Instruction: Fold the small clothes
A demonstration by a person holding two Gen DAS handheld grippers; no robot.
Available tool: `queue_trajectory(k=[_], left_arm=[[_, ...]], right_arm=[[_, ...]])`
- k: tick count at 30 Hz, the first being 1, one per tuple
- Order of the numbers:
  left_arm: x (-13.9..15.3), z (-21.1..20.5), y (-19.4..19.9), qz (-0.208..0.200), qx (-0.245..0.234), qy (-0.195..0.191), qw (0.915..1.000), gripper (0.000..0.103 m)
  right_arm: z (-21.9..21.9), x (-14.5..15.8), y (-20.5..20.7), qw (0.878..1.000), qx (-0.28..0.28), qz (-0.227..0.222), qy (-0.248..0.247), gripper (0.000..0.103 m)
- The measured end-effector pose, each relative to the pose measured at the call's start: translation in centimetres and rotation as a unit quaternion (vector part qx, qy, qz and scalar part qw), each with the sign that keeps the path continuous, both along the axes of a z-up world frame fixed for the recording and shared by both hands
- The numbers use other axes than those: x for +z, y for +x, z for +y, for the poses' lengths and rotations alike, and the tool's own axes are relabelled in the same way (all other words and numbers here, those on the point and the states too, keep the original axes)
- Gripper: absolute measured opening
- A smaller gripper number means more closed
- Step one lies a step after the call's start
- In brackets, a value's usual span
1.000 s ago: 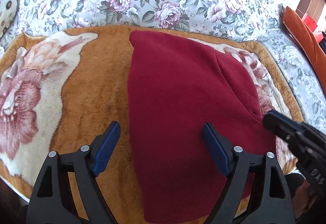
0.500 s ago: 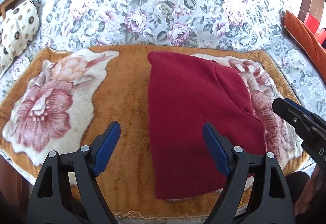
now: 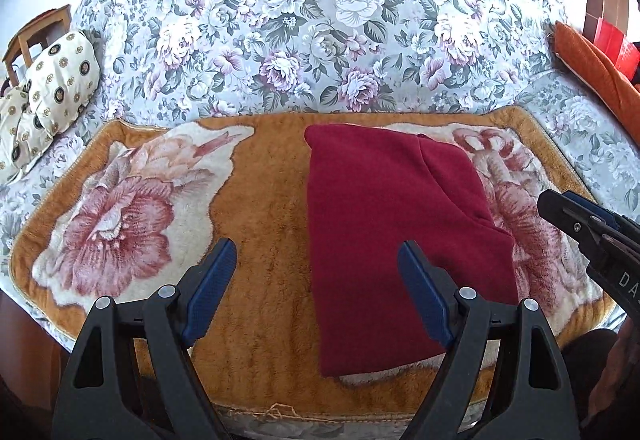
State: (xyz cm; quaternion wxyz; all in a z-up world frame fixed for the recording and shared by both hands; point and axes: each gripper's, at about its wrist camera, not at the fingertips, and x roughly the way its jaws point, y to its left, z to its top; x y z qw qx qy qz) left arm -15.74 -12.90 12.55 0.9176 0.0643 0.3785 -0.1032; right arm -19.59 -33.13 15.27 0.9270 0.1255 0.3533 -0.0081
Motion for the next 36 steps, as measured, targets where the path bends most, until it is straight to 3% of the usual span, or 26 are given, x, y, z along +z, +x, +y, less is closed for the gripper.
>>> queue_trajectory(k=[15,36], left_arm=[[0.7,0.5,-0.3,-0.011,0.006,0.007,0.9999,0.083],[-0.3,0.4,0.3,0.009,0.002,-0.005,0.9999,0.083]], right_arm=[[1.1,-0.1,0.0,1.000,0.014,-0.001,-0.001,0.037],[1.6,-0.8,0.4,1.000,0.016,0.009,0.008,0.037]])
